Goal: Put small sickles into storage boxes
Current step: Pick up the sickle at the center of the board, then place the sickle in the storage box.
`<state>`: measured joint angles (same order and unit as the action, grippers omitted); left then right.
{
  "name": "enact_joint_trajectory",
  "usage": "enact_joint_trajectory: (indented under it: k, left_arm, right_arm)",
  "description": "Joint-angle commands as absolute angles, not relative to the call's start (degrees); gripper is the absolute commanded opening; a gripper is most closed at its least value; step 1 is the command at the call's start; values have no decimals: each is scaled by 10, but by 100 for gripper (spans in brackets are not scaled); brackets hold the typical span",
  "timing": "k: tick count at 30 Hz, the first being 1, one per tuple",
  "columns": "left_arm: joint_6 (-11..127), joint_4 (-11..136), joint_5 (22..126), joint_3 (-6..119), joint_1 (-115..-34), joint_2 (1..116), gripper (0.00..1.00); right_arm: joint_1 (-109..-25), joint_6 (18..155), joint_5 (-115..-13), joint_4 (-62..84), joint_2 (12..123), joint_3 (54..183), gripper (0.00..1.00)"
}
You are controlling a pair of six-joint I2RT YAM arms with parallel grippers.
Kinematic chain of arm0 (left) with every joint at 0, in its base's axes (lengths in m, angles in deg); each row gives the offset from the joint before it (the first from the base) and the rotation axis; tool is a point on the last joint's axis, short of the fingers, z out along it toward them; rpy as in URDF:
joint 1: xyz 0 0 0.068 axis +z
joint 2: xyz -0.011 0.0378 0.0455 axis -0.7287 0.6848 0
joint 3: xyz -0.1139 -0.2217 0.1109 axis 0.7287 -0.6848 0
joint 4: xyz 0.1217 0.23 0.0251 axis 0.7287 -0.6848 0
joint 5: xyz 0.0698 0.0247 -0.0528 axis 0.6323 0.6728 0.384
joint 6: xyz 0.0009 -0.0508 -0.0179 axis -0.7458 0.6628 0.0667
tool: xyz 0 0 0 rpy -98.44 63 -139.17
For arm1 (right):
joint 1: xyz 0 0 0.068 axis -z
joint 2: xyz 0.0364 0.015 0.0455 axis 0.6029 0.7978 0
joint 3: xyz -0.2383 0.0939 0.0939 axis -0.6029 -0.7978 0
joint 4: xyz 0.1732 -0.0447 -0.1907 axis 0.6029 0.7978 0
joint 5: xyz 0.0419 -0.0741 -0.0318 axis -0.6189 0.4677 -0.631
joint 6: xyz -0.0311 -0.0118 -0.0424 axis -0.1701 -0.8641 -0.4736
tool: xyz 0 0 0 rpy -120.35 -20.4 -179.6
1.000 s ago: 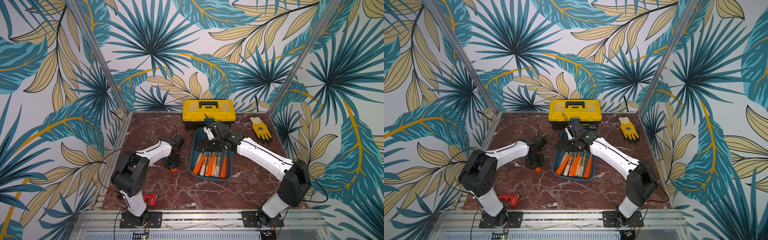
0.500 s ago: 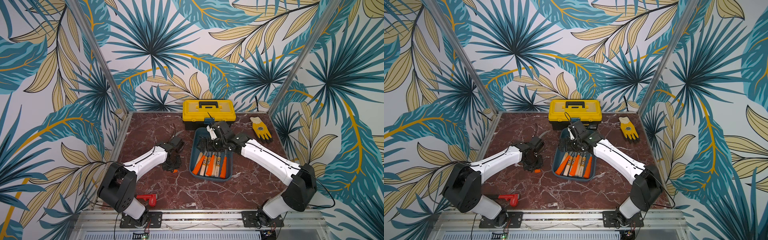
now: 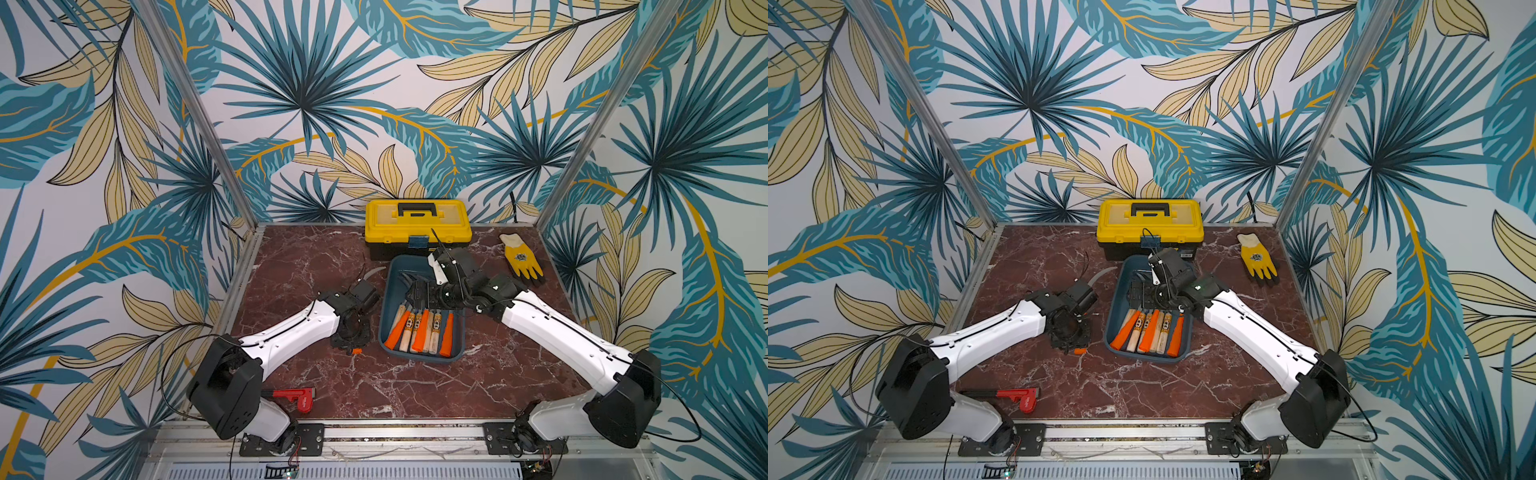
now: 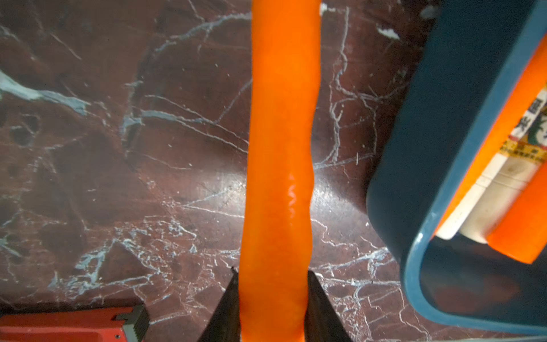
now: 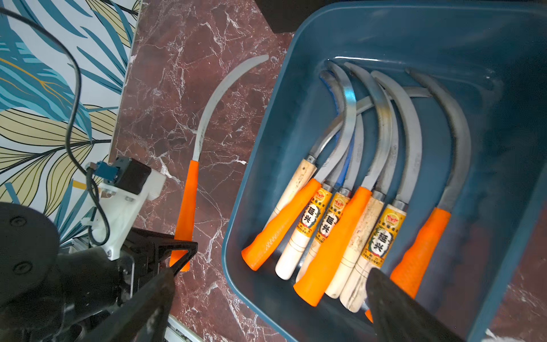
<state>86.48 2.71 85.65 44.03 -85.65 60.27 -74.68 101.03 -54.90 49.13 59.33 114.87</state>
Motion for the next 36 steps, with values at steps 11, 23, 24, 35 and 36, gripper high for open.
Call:
enact_joint_trajectory:
  k: [11,23,24,35,36]
  left_arm:
    - [855,-7,859,552,-930,656,1]
    - [831,-7,840,629,-948,740,1]
    - [828,-7,838,637,-948,748,1]
    - [797,-7,811,739,-951,855,1]
    - [795,-7,808,749,-953,865,1]
  right_arm:
    - [-750,1024,-490,543,511,1087,100]
    - [-747,1036,-450,579,454,1064,100]
    - [-747,1036,-447,583,450,1062,100]
    - [-729,1036,-423,623,398,1039,99]
    - [-725,1034,-421,626,394,1038,100]
